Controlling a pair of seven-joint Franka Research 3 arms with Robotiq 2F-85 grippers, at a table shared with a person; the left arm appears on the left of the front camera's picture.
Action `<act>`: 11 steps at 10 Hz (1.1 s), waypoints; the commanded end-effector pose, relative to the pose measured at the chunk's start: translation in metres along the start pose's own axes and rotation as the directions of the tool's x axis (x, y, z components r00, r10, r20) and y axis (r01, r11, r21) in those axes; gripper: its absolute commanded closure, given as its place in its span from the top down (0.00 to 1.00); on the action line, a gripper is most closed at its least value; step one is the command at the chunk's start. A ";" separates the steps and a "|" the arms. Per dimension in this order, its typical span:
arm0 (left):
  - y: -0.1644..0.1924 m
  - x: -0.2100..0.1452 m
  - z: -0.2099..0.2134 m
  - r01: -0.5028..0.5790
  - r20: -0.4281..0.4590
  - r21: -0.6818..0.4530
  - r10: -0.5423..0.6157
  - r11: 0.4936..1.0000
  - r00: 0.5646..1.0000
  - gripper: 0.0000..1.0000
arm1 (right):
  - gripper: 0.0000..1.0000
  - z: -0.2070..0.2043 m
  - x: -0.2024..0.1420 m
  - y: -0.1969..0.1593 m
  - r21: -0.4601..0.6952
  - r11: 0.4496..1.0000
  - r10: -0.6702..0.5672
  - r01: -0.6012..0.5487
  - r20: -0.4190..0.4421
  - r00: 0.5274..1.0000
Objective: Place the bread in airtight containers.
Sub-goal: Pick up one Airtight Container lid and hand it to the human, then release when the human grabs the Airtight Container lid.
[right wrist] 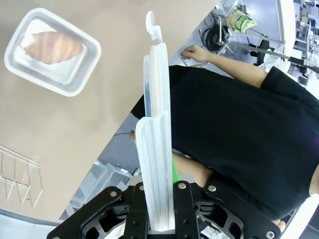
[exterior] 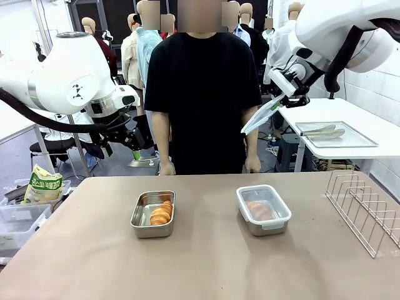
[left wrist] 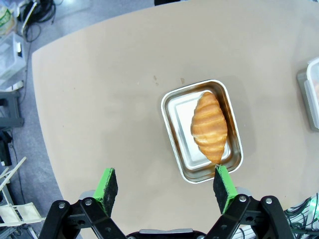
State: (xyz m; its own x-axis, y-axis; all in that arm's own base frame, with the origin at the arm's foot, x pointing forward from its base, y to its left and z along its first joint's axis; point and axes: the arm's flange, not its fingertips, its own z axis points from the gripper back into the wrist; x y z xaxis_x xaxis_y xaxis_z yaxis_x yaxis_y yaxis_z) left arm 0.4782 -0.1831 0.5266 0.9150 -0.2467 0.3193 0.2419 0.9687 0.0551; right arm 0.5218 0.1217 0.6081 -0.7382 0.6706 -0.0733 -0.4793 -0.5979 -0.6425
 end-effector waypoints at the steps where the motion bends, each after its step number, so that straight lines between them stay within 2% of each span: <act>1: 0.002 0.000 0.001 -0.002 0.000 0.002 0.002 1.000 1.000 1.00 | 0.00 -0.001 -0.001 0.003 -0.019 1.000 0.005 -0.004 0.018 1.000; 11: 0.002 0.000 0.001 -0.002 0.000 0.002 0.002 1.000 1.000 1.00 | 0.00 -0.001 -0.001 0.003 -0.019 1.000 0.005 -0.004 0.018 1.000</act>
State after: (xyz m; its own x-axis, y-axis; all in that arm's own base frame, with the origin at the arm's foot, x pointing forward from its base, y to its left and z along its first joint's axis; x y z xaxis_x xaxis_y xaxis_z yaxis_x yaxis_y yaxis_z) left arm 0.4782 -0.1831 0.5266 0.9150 -0.2467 0.3193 0.2419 0.9687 0.0551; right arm 0.5219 0.1216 0.6078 -0.7382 0.6706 -0.0729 -0.4797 -0.5978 -0.6423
